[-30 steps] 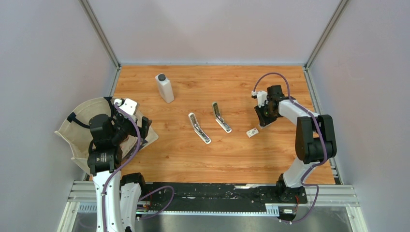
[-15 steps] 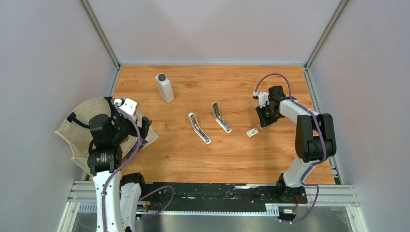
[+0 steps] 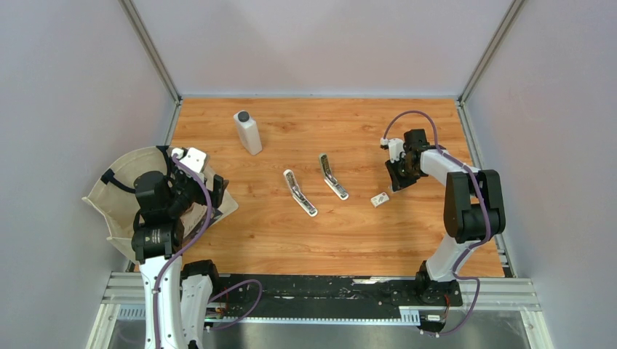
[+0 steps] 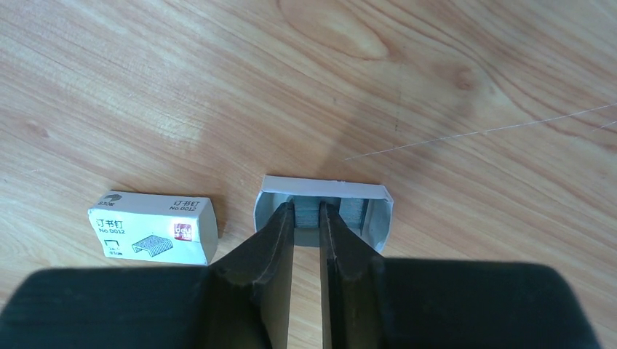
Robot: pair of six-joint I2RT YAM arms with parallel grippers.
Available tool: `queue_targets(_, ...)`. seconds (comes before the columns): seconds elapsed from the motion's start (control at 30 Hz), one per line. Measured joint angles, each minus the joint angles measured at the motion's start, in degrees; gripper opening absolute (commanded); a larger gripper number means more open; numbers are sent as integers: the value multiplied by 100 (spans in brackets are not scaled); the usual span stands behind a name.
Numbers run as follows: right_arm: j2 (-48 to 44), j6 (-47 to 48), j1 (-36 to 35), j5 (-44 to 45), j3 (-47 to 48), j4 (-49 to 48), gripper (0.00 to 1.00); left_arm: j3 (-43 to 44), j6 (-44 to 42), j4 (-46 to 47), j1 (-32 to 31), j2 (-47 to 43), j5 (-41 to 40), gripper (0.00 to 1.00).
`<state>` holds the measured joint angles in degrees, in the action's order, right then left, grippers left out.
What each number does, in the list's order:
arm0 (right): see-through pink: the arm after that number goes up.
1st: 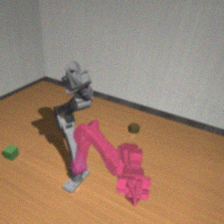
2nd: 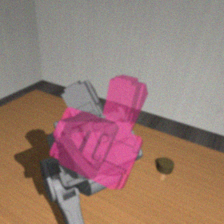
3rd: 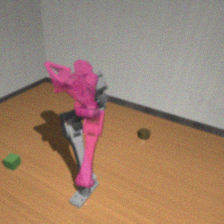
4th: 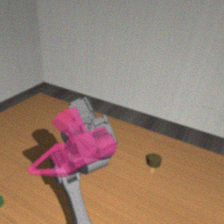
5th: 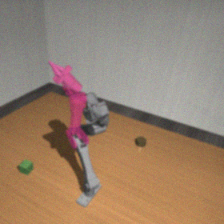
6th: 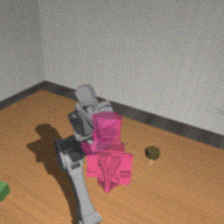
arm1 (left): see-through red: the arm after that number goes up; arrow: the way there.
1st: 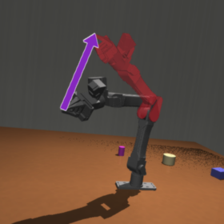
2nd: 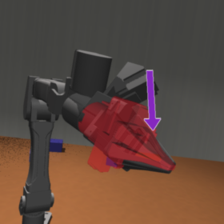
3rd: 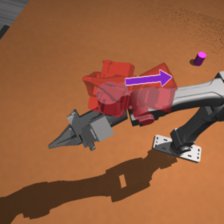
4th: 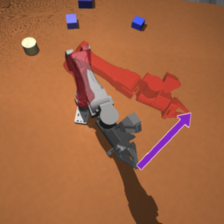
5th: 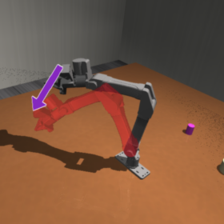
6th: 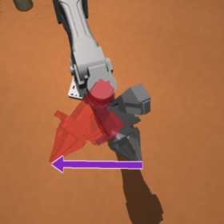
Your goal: Load the staples into the stapler
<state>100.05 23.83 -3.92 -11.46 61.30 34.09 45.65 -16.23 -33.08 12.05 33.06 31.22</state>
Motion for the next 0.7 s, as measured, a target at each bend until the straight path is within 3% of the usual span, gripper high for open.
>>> queue_targets(0.7, -369, -2, 0, -87, -2, 0, 17, 0, 0, 0, 0, 0, -20, 95)
